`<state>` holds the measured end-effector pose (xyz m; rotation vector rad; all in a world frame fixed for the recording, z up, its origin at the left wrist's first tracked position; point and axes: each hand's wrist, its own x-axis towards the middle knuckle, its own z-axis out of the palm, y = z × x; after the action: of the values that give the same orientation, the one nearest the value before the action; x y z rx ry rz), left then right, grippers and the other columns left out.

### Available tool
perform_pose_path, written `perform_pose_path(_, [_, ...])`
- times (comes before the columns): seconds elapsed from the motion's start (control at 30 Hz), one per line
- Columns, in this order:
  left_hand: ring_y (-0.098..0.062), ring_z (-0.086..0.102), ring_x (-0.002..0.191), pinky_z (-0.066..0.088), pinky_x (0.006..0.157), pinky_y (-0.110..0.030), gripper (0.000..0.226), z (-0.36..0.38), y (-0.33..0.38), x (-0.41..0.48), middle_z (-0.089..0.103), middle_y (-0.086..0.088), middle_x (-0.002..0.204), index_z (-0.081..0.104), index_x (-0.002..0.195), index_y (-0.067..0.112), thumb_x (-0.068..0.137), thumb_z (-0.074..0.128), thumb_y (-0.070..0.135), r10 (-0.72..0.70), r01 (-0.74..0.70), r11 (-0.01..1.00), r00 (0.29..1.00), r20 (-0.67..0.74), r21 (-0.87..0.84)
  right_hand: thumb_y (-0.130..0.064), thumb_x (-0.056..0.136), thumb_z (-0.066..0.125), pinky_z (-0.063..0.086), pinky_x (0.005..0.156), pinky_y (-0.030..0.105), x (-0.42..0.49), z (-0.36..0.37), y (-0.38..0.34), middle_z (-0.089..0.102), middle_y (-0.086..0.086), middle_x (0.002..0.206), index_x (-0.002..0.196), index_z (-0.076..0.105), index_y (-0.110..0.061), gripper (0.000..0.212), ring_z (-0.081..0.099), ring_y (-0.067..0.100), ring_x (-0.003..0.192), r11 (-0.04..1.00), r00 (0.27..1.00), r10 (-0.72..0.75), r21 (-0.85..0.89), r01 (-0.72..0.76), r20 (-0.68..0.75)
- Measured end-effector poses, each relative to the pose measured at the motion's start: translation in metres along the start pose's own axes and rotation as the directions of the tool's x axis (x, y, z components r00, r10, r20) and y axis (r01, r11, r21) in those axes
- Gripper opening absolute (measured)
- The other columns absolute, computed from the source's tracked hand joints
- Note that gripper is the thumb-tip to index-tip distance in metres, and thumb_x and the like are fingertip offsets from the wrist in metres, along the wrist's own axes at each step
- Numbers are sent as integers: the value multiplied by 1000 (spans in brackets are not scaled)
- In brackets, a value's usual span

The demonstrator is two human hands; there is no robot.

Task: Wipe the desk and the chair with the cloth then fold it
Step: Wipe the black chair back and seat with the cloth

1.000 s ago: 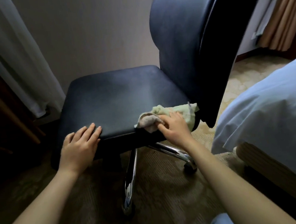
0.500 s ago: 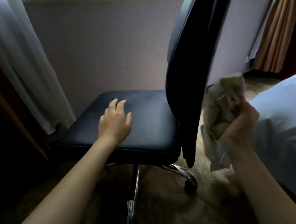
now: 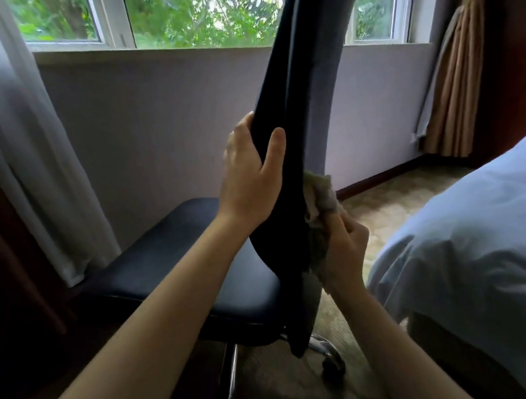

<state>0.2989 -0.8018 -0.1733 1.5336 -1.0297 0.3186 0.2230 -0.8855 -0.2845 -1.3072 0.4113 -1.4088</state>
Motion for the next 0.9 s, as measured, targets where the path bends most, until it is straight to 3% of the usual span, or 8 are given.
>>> perform_pose_path(0.13, [-19,46,124,38,105,-44,89,-8,24,20,47,-5,135,32,140,13,72,48,68,67,-70,997,994,-83,-32,-40,78,54,29,51,32,-11,4,-10,43,-4,49,51,54,-19,34,37,18,52,1000,989,-27,10,26,146])
perform_pose_path(0.33, [-12,58,110,47,95,-32,88,-42,26,32,57,3,123,34,138,18,64,69,50,29,-26,999,990,-136,19,-26,82,53,32,45,15,-5,8,-22,44,-10,44,44,56,-23,39,39,6,44,987,949,30,143,-79,315])
perform_pose_path(0.43, [4,60,95,50,86,-20,77,-63,18,29,58,8,109,36,134,15,71,76,33,3,-11,995,996,-85,-97,-40,78,56,32,46,18,5,11,-28,42,-9,44,43,54,-25,38,37,11,46,987,980,17,153,-48,196])
perform_pose_path(0.5, [1,60,96,49,87,-19,66,-73,16,27,58,5,111,39,132,11,76,72,23,-6,-3,988,998,-56,-156,-47,73,55,29,47,21,15,10,-34,39,-6,46,45,50,-24,37,34,16,49,984,992,9,174,-31,129])
perform_pose_path(0.63, [9,61,88,49,77,-10,38,-94,13,22,59,9,106,47,115,26,85,67,15,-53,51,975,999,-4,-215,-34,77,54,25,44,18,30,10,-47,33,-13,42,39,44,-25,41,30,5,43,978,995,46,196,-64,94])
perform_pose_path(0.7, [-3,65,96,51,78,-16,50,-106,7,20,64,0,111,50,121,18,77,73,27,-98,106,958,994,43,-267,-33,78,52,26,47,22,38,12,-55,33,-11,43,40,43,-25,40,30,8,45,982,995,43,179,-58,86])
perform_pose_path(0.8, [-20,66,99,53,74,-21,98,-123,2,21,65,-8,113,50,128,7,48,85,50,-172,198,917,979,106,-345,-35,77,52,28,50,26,60,19,-74,35,-9,44,42,45,-24,38,33,10,46,985,998,32,165,-41,60])
perform_pose_path(0.9, [-19,68,93,54,68,-21,91,-136,0,23,68,-4,105,49,128,8,50,85,40,-189,211,898,977,94,-385,-37,81,54,31,51,25,84,27,-106,40,-4,48,47,50,-23,37,37,11,49,987,999,-8,159,1,40])
